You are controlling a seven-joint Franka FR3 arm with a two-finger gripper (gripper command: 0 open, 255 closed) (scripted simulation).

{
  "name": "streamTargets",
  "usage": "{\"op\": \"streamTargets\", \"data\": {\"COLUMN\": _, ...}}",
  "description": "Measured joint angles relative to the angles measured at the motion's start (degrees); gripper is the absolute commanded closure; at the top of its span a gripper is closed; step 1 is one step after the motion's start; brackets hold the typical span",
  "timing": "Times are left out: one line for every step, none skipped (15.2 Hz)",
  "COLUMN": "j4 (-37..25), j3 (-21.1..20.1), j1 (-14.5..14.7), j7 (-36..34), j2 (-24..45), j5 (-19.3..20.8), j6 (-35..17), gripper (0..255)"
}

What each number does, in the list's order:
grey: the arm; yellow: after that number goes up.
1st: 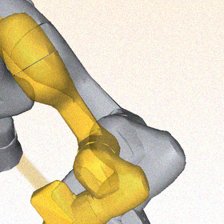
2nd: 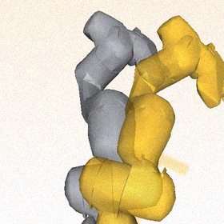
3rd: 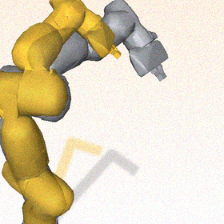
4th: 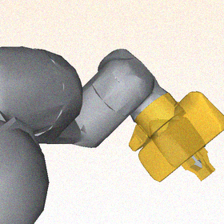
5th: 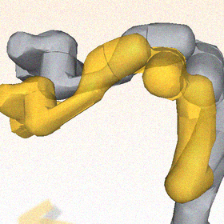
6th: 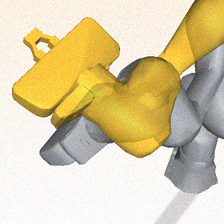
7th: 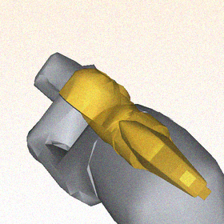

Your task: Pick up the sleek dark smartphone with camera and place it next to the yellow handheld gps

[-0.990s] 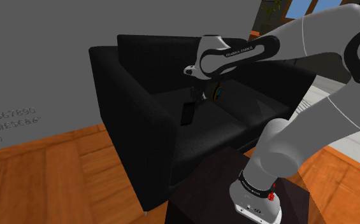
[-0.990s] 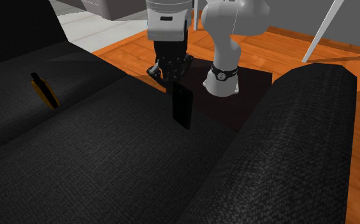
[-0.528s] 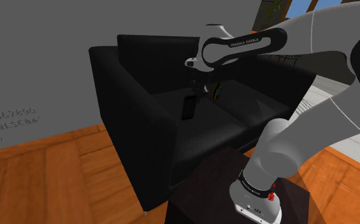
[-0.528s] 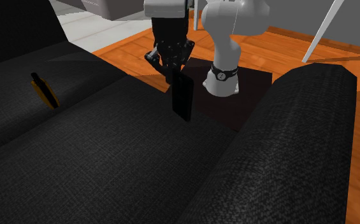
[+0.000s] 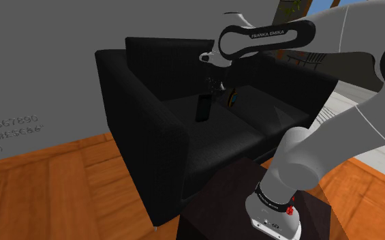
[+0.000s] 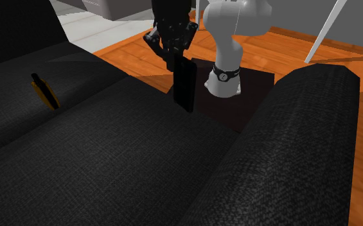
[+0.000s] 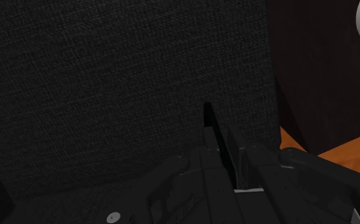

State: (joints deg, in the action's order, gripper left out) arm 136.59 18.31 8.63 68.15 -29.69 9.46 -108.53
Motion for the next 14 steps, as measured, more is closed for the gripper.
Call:
{"op": "streamTargets", "data": {"j4": -1.04, "j3": 0.0, "j1": 0.04, "j7": 0.15, "j2": 0.16, "j5": -0.1, "j6": 0.87, "gripper": 255}}
{"op": "streamTargets", "data": {"j4": -1.76, "j3": -0.06, "j1": 0.06, "j7": 0.2, "j2": 0.1, "j5": -0.14, "j6": 1.65, "gripper": 255}}
{"op": "streamTargets", "data": {"j4": -2.37, "j3": -0.09, "j1": 0.06, "j7": 0.29, "j2": 0.05, "j5": -0.17, "j6": 2.31, "gripper": 255}}
{"op": "streamTargets", "data": {"j4": -3.16, "j3": -0.28, "j1": 0.13, "j7": 0.2, "j2": -0.05, "j5": -0.28, "j6": 3.2, "gripper": 255}}
{"op": "streamTargets", "data": {"j4": -3.79, "j3": -0.46, "j1": 0.17, "j7": 0.12, "j2": -0.23, "j5": -0.35, "j6": 4.01, "gripper": 255}}
{"op": "streamTargets", "data": {"j4": -4.61, "j3": -0.53, "j1": 0.22, "j7": 0.16, "j2": -0.17, "j5": -0.43, "j6": 4.78, "gripper": 255}}
{"op": "streamTargets", "data": {"j4": -5.22, "j3": -0.59, "j1": 0.23, "j7": 0.2, "j2": -0.2, "j5": -0.48, "j6": 5.41, "gripper": 255}}
{"op": "streamTargets", "data": {"j4": -6.15, "j3": -0.62, "j1": 0.25, "j7": 0.29, "j2": -0.16, "j5": -0.54, "j6": 6.3, "gripper": 255}}
{"op": "streamTargets", "data": {"j4": -6.88, "j3": -0.71, "j1": 0.29, "j7": 0.3, "j2": -0.12, "j5": -0.61, "j6": 6.99, "gripper": 255}}
{"op": "streamTargets", "data": {"j4": -7.53, "j3": -0.82, "j1": 0.3, "j7": 0.3, "j2": -0.27, "j5": -0.64, "j6": 7.8, "gripper": 255}}
{"op": "streamTargets", "data": {"j4": -8.31, "j3": -0.94, "j1": 0.36, "j7": 0.28, "j2": -0.23, "j5": -0.73, "j6": 8.54, "gripper": 255}}
{"op": "streamTargets", "data": {"j4": -9.04, "j3": -1.0, "j1": 0.4, "j7": 0.3, "j2": -0.15, "j5": -0.81, "j6": 9.2, "gripper": 255}}
{"op": "streamTargets", "data": {"j4": -10.09, "j3": -1.02, "j1": 0.47, "j7": 0.39, "j2": 0.12, "j5": -0.9, "j6": 9.98, "gripper": 255}}
{"op": "streamTargets", "data": {"j4": -10.89, "j3": -1.12, "j1": 0.5, "j7": 0.39, "j2": 0.12, "j5": -0.96, "j6": 10.78, "gripper": 255}}
